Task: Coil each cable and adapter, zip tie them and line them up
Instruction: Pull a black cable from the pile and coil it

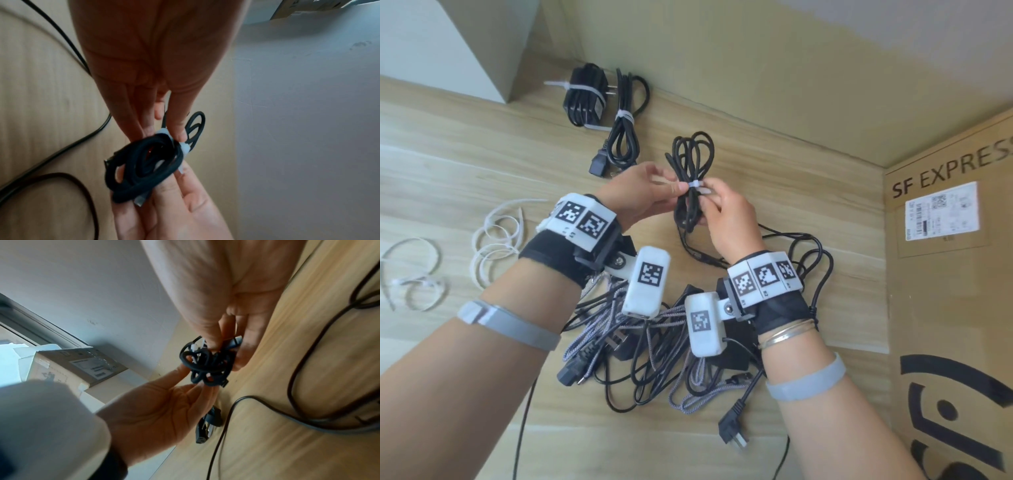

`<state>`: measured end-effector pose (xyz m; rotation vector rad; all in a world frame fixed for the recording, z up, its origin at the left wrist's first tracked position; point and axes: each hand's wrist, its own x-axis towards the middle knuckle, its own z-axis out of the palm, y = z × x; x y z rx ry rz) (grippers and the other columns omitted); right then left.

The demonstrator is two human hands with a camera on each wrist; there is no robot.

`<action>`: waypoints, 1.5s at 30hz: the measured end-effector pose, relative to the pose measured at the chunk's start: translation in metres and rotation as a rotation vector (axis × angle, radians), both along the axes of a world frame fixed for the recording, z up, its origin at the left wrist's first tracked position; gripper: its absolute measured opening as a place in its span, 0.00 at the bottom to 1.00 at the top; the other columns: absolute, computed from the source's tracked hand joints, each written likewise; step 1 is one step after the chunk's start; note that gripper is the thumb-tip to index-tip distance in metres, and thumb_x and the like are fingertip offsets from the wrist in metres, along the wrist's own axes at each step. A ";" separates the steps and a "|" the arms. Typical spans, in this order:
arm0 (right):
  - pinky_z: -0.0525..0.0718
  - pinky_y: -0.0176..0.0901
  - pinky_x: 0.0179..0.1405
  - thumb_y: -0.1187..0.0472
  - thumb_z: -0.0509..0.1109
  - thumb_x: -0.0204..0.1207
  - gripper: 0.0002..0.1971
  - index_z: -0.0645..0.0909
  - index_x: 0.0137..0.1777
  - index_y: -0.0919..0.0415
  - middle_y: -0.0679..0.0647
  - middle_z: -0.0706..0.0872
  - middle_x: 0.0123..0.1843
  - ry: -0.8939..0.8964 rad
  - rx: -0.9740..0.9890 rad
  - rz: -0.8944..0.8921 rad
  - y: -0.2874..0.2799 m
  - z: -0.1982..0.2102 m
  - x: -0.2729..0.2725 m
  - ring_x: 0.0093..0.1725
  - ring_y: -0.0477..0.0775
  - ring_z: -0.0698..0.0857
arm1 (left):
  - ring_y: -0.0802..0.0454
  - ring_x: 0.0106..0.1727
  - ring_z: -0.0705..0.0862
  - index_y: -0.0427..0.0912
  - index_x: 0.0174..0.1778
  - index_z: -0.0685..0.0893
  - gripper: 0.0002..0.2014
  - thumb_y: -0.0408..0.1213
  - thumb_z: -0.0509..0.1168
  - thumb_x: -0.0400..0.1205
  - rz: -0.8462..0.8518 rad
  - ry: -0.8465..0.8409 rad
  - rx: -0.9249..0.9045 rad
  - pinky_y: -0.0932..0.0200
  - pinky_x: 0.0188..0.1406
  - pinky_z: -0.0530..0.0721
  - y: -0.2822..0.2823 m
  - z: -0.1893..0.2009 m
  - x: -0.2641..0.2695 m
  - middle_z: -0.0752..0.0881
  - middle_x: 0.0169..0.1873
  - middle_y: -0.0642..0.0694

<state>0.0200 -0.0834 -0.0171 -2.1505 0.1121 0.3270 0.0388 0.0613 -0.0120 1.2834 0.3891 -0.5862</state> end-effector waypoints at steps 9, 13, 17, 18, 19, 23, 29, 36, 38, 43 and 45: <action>0.83 0.59 0.60 0.67 0.63 0.79 0.15 0.79 0.66 0.61 0.59 0.89 0.55 0.028 0.020 -0.018 0.006 -0.011 0.044 0.56 0.59 0.87 | 0.57 0.33 0.88 0.41 0.43 0.72 0.09 0.28 0.67 0.78 -0.033 -0.044 0.017 0.65 0.36 0.86 0.004 -0.001 0.033 0.87 0.37 0.44; 0.83 0.60 0.59 0.66 0.64 0.79 0.15 0.78 0.66 0.62 0.59 0.89 0.55 0.026 0.020 -0.014 0.007 -0.018 0.061 0.54 0.59 0.87 | 0.54 0.37 0.87 0.42 0.43 0.73 0.09 0.28 0.68 0.77 -0.051 -0.055 0.050 0.61 0.46 0.88 0.005 -0.008 0.048 0.86 0.40 0.42; 0.84 0.58 0.58 0.64 0.65 0.79 0.15 0.78 0.65 0.60 0.57 0.89 0.52 0.032 0.001 -0.031 0.006 -0.023 0.077 0.52 0.57 0.88 | 0.57 0.42 0.87 0.36 0.55 0.77 0.12 0.27 0.67 0.78 -0.084 -0.083 0.108 0.68 0.45 0.86 0.003 -0.007 0.060 0.86 0.48 0.43; 0.84 0.58 0.58 0.65 0.66 0.79 0.15 0.79 0.65 0.59 0.57 0.89 0.51 0.030 -0.007 -0.037 0.006 -0.023 0.081 0.52 0.57 0.88 | 0.56 0.47 0.87 0.34 0.61 0.77 0.16 0.29 0.68 0.78 -0.113 -0.105 0.170 0.65 0.51 0.86 0.003 -0.007 0.064 0.86 0.52 0.44; 0.84 0.57 0.57 0.65 0.66 0.78 0.15 0.79 0.64 0.59 0.57 0.89 0.51 0.026 -0.012 -0.037 0.006 -0.022 0.086 0.51 0.57 0.87 | 0.54 0.53 0.86 0.35 0.66 0.76 0.21 0.31 0.69 0.77 -0.154 -0.134 0.258 0.61 0.57 0.84 0.002 -0.007 0.067 0.85 0.56 0.46; 0.84 0.54 0.58 0.65 0.68 0.78 0.15 0.79 0.64 0.58 0.50 0.87 0.45 0.021 -0.043 -0.017 0.010 -0.022 0.102 0.51 0.54 0.87 | 0.57 0.60 0.81 0.42 0.72 0.74 0.25 0.34 0.67 0.78 -0.273 -0.254 0.623 0.65 0.57 0.74 0.001 -0.007 0.075 0.82 0.61 0.53; 0.85 0.53 0.56 0.68 0.70 0.75 0.12 0.80 0.57 0.58 0.49 0.84 0.42 0.033 -0.016 -0.043 0.024 -0.032 0.108 0.49 0.53 0.86 | 0.56 0.71 0.74 0.41 0.74 0.71 0.26 0.28 0.63 0.79 -0.282 -0.306 0.767 0.72 0.58 0.64 0.006 -0.009 0.075 0.78 0.70 0.47; 0.76 0.31 0.53 0.68 0.69 0.76 0.14 0.81 0.62 0.60 0.53 0.88 0.58 0.014 -0.041 0.033 0.037 -0.036 0.113 0.57 0.50 0.85 | 0.53 0.61 0.79 0.42 0.71 0.76 0.21 0.31 0.60 0.80 -0.212 -0.309 0.797 0.64 0.59 0.71 0.014 -0.016 0.079 0.83 0.57 0.45; 0.76 0.32 0.58 0.68 0.70 0.76 0.17 0.81 0.64 0.60 0.54 0.87 0.60 0.023 -0.044 0.052 0.039 -0.036 0.113 0.59 0.50 0.85 | 0.52 0.59 0.78 0.39 0.73 0.74 0.22 0.33 0.59 0.81 -0.181 -0.296 0.808 0.59 0.63 0.72 0.014 -0.016 0.080 0.81 0.54 0.44; 0.78 0.38 0.63 0.65 0.71 0.75 0.19 0.80 0.66 0.61 0.55 0.87 0.60 0.037 -0.041 0.052 0.039 -0.033 0.111 0.59 0.51 0.85 | 0.51 0.69 0.76 0.43 0.75 0.71 0.22 0.34 0.57 0.83 -0.204 -0.275 0.821 0.63 0.64 0.70 0.015 -0.012 0.079 0.79 0.68 0.43; 0.76 0.36 0.62 0.63 0.71 0.75 0.19 0.80 0.67 0.60 0.54 0.86 0.62 0.039 -0.067 0.049 0.035 -0.031 0.110 0.60 0.51 0.84 | 0.51 0.69 0.76 0.43 0.74 0.72 0.21 0.34 0.57 0.83 -0.205 -0.279 0.826 0.65 0.61 0.68 0.016 -0.008 0.077 0.80 0.67 0.43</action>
